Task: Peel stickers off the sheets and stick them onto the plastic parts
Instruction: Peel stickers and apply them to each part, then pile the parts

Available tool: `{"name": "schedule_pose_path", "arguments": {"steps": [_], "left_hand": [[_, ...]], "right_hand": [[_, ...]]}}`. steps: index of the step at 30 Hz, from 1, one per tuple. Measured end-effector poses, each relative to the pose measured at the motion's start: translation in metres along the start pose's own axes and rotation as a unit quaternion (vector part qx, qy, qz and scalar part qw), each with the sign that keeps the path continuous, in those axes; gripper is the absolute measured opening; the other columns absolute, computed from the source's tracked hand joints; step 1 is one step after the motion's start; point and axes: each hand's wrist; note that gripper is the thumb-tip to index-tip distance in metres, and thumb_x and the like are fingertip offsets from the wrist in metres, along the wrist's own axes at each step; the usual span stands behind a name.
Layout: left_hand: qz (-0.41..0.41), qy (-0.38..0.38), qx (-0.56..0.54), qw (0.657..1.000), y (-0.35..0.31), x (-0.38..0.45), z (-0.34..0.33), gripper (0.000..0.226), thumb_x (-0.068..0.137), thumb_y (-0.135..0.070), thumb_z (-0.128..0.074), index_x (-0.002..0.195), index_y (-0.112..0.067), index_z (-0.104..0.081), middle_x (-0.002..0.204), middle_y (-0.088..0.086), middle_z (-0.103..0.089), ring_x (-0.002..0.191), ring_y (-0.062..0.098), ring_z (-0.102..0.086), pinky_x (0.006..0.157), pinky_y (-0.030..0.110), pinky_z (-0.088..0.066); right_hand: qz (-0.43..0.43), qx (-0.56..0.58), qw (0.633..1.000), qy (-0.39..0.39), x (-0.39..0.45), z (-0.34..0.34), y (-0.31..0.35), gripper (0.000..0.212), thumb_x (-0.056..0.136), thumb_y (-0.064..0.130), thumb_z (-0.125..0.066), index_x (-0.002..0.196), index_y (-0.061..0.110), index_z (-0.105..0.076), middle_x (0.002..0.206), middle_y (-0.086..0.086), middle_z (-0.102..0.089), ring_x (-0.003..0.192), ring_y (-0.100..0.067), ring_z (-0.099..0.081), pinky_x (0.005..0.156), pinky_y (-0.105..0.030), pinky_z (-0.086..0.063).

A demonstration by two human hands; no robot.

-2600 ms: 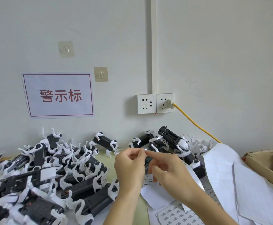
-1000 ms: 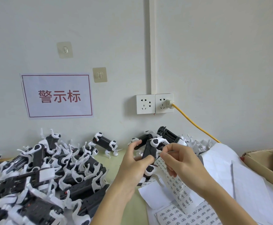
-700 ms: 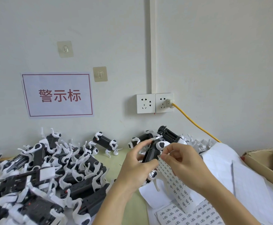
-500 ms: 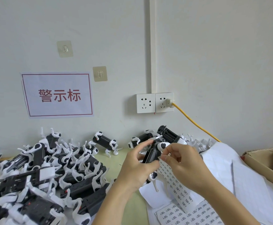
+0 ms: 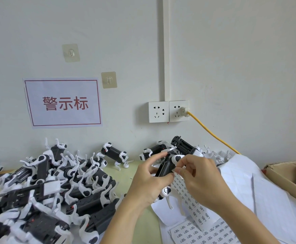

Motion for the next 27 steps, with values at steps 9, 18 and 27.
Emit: {"name": "schedule_pose_path", "arguments": {"steps": [9,18,27], "left_hand": [[0.0,0.001,-0.014,1.0,0.0,0.002,0.0,0.055,0.081,-0.006,-0.074,0.115,-0.049,-0.067,0.097,0.007,-0.074,0.08,0.037,-0.071,0.061,0.022,-0.055],[0.007,0.003,-0.012,1.0,0.0,0.002,0.0,0.055,0.082,-0.007,-0.074,0.118,-0.048,-0.065,0.098,0.008,-0.074,0.082,0.038,-0.071,0.063,0.024,-0.055],[0.011,0.002,-0.009,1.0,-0.002,0.001,-0.001,0.055,0.082,-0.007,-0.073,0.119,-0.047,-0.065,0.1,0.01,-0.072,0.07,0.031,-0.07,0.059,0.023,-0.054]], "right_hand": [[0.015,-0.073,0.997,-0.017,-0.003,-0.002,0.006,0.017,0.094,0.028,-0.067,0.079,0.034,-0.062,0.057,0.029,-0.054,0.057,-0.005,-0.05,0.049,-0.021,-0.031],[0.031,-0.109,0.993,-0.026,-0.003,-0.002,0.009,0.015,0.093,0.028,-0.066,0.081,0.033,-0.061,0.059,0.04,-0.05,0.064,0.005,-0.052,0.05,-0.021,-0.025],[0.035,-0.113,0.992,-0.049,-0.004,0.0,0.01,0.008,0.089,0.027,-0.072,0.082,0.03,-0.07,0.051,0.03,-0.05,0.053,0.001,-0.049,0.05,-0.021,-0.025]]}}
Point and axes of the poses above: each hand's wrist, its own x-axis towards the middle knuckle, its own z-axis out of the back of the hand, y = z × x
